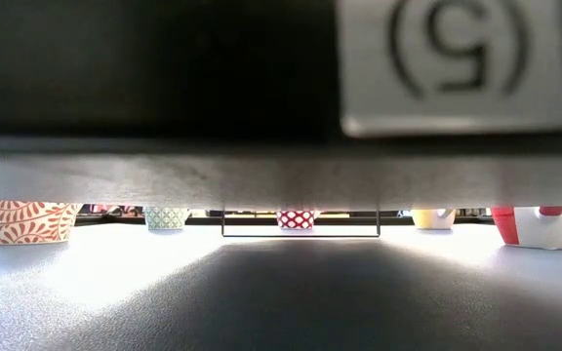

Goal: Place coffee mugs
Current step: Put the blue mug on the shelf

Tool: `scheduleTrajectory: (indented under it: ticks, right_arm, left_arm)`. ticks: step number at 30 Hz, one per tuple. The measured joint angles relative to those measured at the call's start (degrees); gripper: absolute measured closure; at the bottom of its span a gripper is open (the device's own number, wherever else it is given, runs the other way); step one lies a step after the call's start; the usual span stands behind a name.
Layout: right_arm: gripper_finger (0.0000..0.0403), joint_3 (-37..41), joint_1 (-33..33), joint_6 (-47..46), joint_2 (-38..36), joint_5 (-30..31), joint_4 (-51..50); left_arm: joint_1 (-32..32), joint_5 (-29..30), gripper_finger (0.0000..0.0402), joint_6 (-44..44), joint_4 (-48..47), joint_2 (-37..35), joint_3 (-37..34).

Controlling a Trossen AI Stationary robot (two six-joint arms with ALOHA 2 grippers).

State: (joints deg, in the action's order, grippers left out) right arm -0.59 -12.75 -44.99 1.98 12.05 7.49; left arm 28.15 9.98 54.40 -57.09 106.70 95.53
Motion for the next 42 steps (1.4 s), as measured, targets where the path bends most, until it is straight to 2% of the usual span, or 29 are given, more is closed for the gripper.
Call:
scheduleTrajectory:
  ticks: [42]
  right_arm:
    - [0.0337,-0.01,0.00,0.00,0.00,0.00,0.00]
  left_arm:
    - [-0.29,1.51,0.0385,-2.50,2.86,-0.14,-2.19]
